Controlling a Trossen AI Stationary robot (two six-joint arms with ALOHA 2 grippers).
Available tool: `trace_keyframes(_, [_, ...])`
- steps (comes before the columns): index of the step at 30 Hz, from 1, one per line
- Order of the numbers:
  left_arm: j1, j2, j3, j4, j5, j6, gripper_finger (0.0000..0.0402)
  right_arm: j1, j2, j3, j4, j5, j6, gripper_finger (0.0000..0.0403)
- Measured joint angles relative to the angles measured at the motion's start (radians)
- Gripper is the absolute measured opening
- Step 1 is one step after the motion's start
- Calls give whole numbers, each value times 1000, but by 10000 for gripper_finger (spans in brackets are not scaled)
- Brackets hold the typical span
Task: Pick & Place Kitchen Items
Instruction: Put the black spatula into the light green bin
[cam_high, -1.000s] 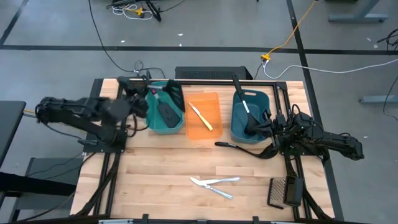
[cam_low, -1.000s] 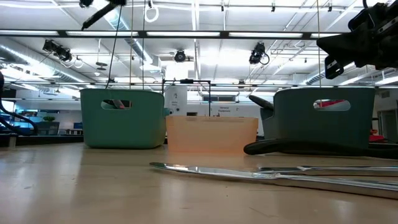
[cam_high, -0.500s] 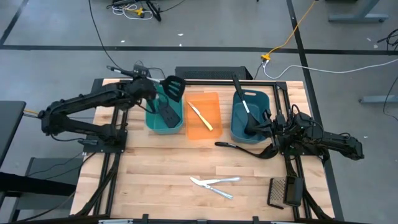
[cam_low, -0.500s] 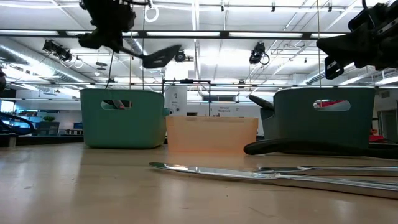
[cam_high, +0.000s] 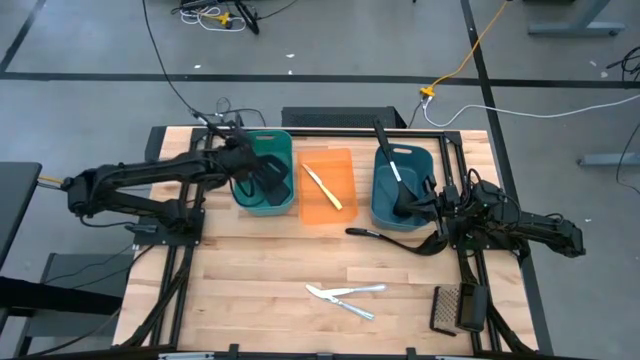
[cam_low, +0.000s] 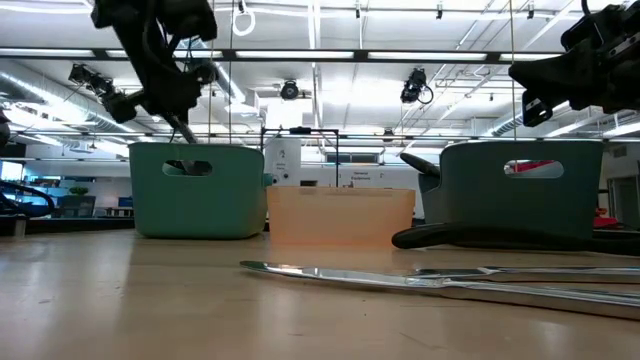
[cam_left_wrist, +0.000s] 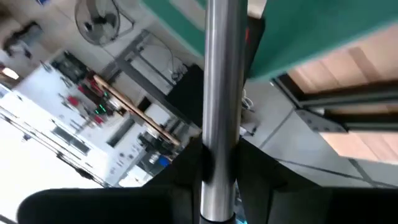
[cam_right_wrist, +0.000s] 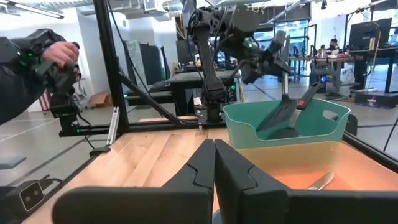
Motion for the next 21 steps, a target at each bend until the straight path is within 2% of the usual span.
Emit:
trace_keyframes(5, [14,0,-89,105,34,82,74,0,0,0,0,0,0,7])
trace_keyframes(14, [40,0,-179,150,139,50,74,0,0,0,0,0,0,7])
trace_keyframes(21, [50,-2,-219,206,175,73,74,0,0,0,-1,0,0,7])
